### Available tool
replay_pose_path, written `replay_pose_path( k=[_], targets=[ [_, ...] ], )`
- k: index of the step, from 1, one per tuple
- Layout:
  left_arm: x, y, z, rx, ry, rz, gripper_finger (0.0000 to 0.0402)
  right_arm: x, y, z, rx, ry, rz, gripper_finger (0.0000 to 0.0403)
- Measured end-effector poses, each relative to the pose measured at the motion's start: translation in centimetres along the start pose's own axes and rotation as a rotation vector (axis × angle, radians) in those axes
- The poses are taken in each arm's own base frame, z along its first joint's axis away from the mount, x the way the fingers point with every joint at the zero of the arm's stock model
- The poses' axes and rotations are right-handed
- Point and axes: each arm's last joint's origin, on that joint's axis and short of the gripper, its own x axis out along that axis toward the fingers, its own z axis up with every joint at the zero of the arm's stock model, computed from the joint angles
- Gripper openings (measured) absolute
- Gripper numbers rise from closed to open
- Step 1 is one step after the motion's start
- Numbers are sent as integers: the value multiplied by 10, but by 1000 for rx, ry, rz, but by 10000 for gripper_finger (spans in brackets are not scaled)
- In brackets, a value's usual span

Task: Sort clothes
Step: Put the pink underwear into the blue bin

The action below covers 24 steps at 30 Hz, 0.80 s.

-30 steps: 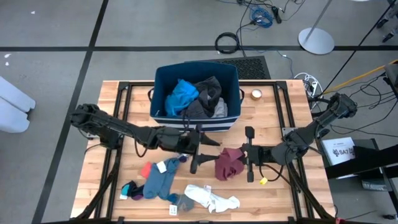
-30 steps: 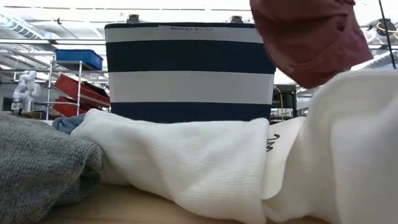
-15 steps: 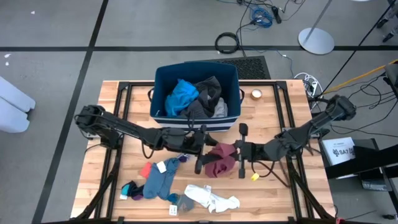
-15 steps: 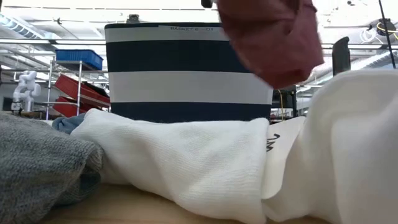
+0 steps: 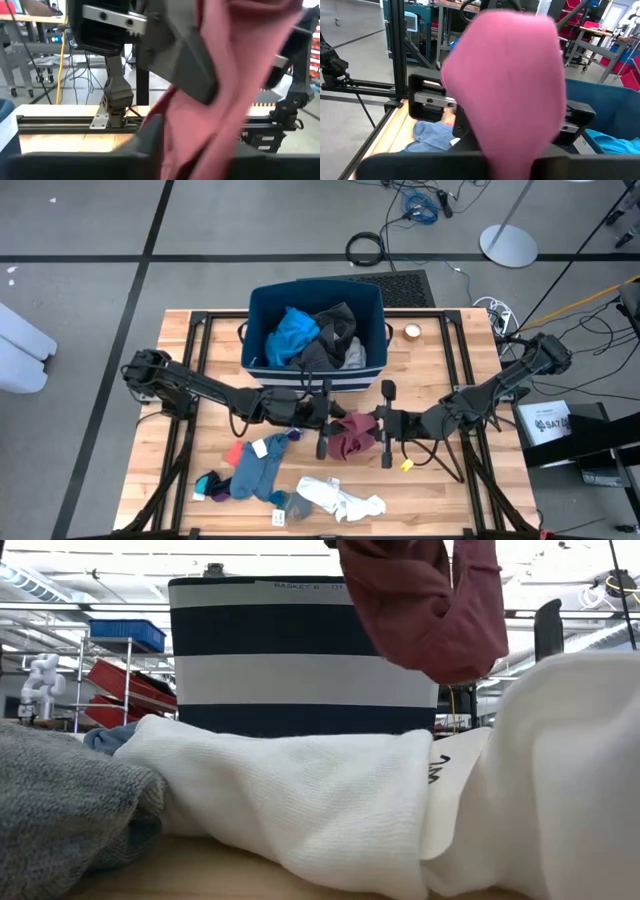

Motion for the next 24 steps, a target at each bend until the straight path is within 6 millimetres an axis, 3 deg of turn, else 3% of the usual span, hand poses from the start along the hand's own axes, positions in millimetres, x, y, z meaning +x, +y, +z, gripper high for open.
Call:
replay_pose_path(
  k=[2,3,9,14,19,24],
  targets=[
    [0,-3,0,22,-3,-7,26,-2,-1,0,-3,4,2,47],
    [0,-4,1,27,-8,-10,17,-2,-2,1,6,2,2,60],
    [-1,-6,1,48,-8,-14,8,-15,-7,6,56,14,12,143],
    [-7,-6,11,49,-28,14,6,-46,-12,8,60,80,66,185],
    [-26,-2,41,90,-112,92,5,-77,-12,-3,177,231,117,196],
    [-62,11,89,211,-203,270,5,-82,0,-17,171,334,108,196]
  ],
)
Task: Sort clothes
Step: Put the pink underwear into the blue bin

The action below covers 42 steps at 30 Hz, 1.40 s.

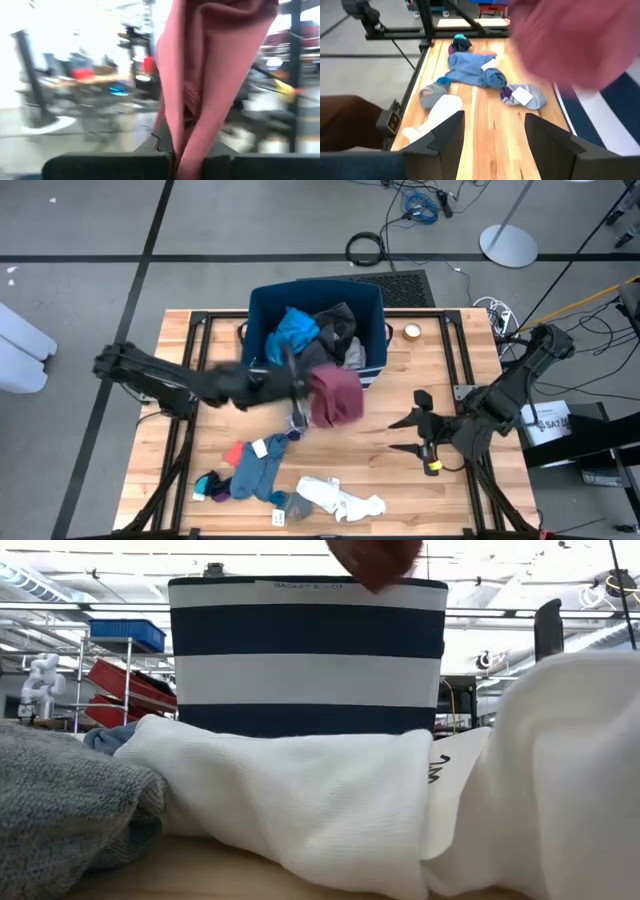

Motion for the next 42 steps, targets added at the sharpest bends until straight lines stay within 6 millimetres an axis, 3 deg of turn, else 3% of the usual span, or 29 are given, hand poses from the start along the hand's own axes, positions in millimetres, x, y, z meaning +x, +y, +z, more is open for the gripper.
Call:
replay_pose_path(
  k=[4,8,14,20,27,33,36,39,42],
  targets=[
    [-17,32,33,94,-21,165,5,5,4,-3,-41,16,0,196],
    [-34,65,51,141,-22,304,5,5,5,-3,-62,16,-1,197],
    [-44,108,42,157,127,443,5,5,5,-3,-84,16,-1,197],
    [-42,143,5,170,391,543,5,5,5,-3,-83,15,0,197],
    [-43,179,-69,-37,631,537,5,5,5,-2,-81,11,2,196],
    [-44,190,-137,-165,834,543,5,5,5,-2,-78,12,2,196],
    [-41,193,-163,-205,934,563,25,5,5,-2,-78,12,2,196],
    [-38,193,-179,-207,988,569,56,5,5,-2,-77,12,2,196],
    [-34,190,-183,-180,1011,544,89,5,5,-3,-77,12,2,196]
  ],
)
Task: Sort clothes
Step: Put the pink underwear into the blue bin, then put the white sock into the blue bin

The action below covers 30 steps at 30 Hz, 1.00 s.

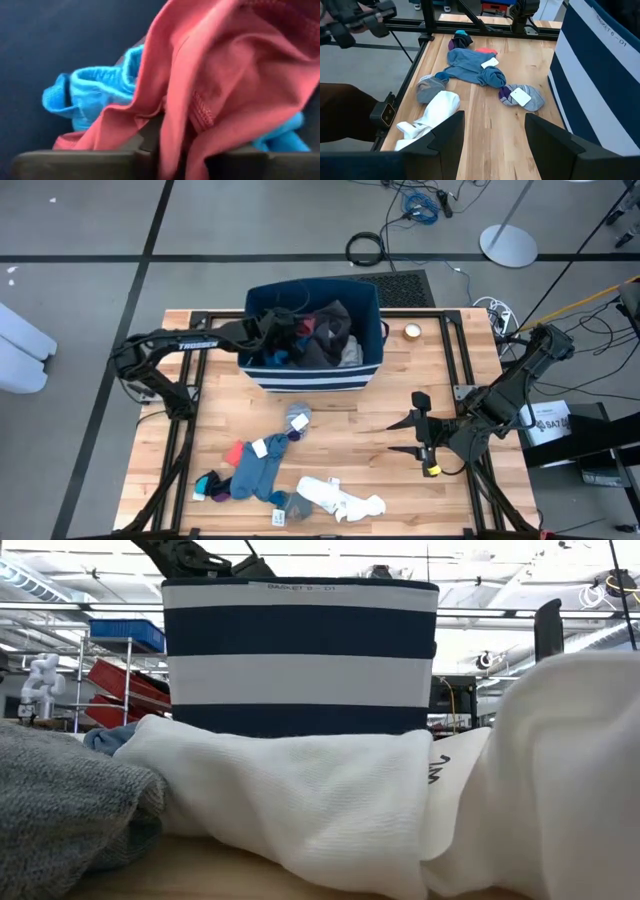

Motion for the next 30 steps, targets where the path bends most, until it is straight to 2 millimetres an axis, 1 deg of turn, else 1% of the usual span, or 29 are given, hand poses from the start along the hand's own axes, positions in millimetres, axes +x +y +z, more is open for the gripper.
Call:
replay_pose_path(
  k=[3,6,11,16,20,24,28,30],
  targets=[
    [-5,-3,8,29,-25,-8,124,0,0,0,-1,0,0,196],
    [-19,-4,23,24,-86,-21,156,0,0,0,-2,0,0,196],
    [-60,0,53,7,-206,-43,188,0,0,0,-4,0,0,196],
    [-103,10,70,25,-208,-42,196,0,0,0,-16,1,0,196],
    [-134,18,77,30,-186,-43,197,0,0,0,-23,1,0,196],
    [-159,21,80,41,-178,-84,197,0,0,0,-22,0,-1,196],
    [-174,23,79,28,-144,-193,197,0,0,0,-23,0,-1,196],
    [-178,22,76,0,-112,-282,197,0,0,1,-22,-5,1,196]
  ],
)
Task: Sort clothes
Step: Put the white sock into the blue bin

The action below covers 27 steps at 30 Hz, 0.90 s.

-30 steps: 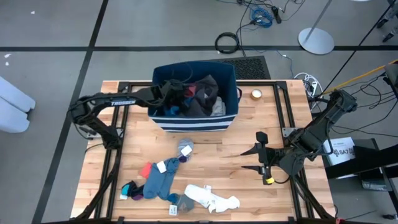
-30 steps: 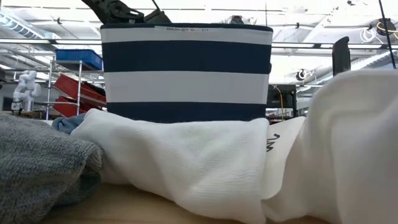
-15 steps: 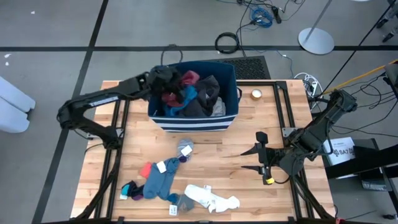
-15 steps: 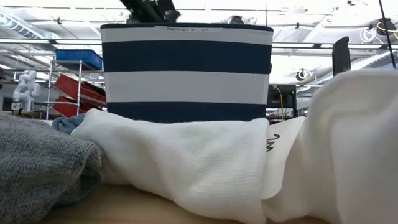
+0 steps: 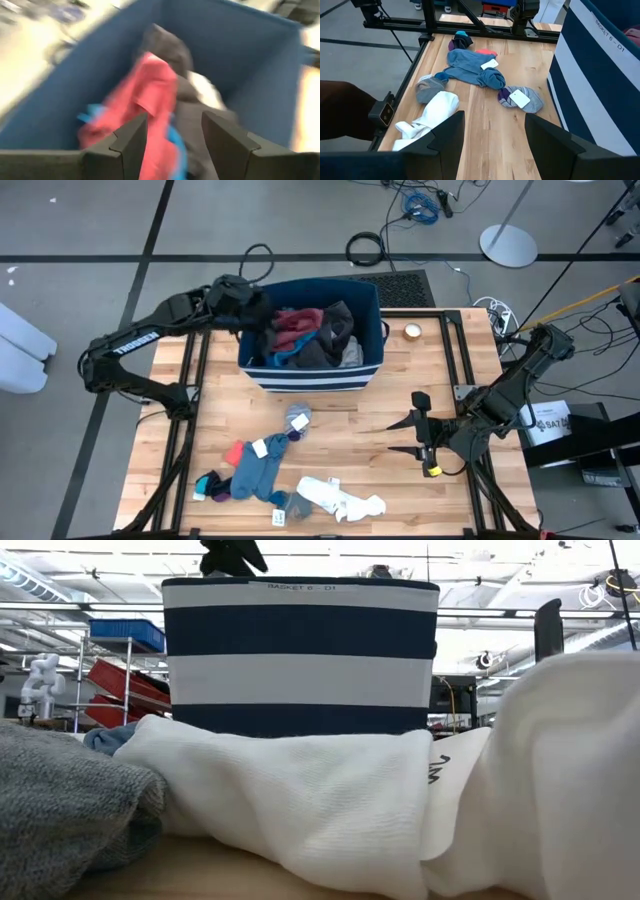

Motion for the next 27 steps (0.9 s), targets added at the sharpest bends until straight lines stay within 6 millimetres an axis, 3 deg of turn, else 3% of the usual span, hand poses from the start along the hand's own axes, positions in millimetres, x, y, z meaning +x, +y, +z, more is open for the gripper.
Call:
replay_pose_path(
  k=[5,12,19,27],
  targets=[
    [-5,-21,-21,-122,234,-304,197,0,0,1,0,-5,2,196],
    [2,-88,-69,-31,469,-484,188,0,0,1,-5,-5,2,196],
    [7,-151,-111,46,415,-645,184,0,0,1,-14,-5,2,196],
    [18,-198,-152,90,311,-687,184,0,0,1,-14,-6,2,196]
  ],
)
